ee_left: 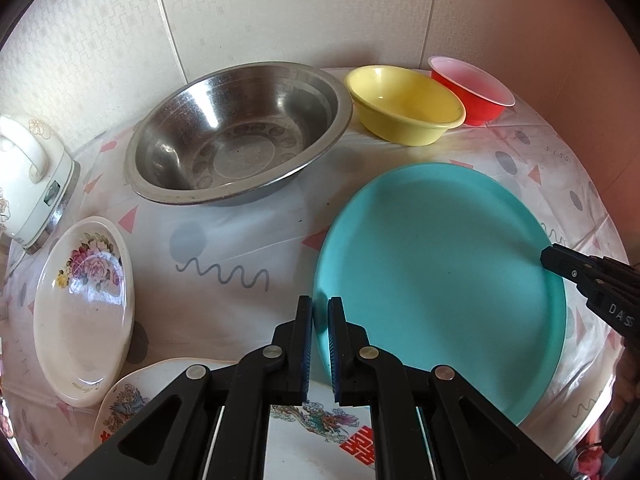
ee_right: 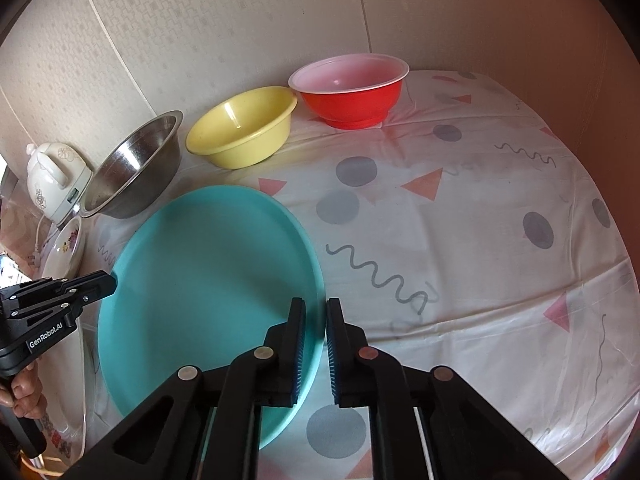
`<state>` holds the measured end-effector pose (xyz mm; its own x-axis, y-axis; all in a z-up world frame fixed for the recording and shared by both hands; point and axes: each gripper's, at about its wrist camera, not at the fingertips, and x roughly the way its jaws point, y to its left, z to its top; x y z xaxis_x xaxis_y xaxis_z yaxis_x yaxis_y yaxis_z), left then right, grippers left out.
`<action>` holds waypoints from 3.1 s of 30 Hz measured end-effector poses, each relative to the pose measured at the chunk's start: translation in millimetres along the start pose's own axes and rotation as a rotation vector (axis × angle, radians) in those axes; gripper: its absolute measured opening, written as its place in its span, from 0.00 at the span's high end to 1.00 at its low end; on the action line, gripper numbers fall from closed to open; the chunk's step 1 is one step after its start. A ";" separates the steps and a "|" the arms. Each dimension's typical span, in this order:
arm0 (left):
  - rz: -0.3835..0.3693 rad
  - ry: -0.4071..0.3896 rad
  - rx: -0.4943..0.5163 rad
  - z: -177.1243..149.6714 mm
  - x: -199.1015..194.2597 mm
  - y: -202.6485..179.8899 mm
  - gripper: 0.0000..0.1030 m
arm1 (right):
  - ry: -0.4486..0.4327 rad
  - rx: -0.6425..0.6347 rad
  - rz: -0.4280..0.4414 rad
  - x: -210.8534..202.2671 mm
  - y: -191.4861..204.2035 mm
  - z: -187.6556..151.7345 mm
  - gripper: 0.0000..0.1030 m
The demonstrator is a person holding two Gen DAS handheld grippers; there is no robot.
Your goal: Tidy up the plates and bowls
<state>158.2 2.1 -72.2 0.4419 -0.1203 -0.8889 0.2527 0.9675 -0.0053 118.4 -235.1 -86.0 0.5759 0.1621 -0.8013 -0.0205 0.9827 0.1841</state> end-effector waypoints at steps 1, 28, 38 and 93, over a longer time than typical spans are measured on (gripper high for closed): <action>0.003 -0.002 0.002 -0.3 0.0 -0.4 0.93 | 0.005 -0.006 -0.014 2.8 1.9 0.9 0.90; 0.020 -0.064 -0.029 -10.5 -17.1 -4.7 0.93 | -0.016 -0.042 -0.121 -4.4 6.3 -10.1 0.69; 0.006 -0.126 -0.129 -21.8 -50.3 24.4 0.92 | -0.033 -0.021 -0.126 -15.4 5.4 -3.5 0.67; 0.017 -0.118 -0.621 -80.7 -32.5 252.0 0.82 | 0.290 -0.287 0.404 111.2 284.0 49.5 0.81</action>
<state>138.1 267.8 -81.6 0.5421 -0.0934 -0.8351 -0.2862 0.9139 -0.2880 217.1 57.6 -94.6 0.2293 0.5081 -0.8302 -0.4364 0.8161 0.3789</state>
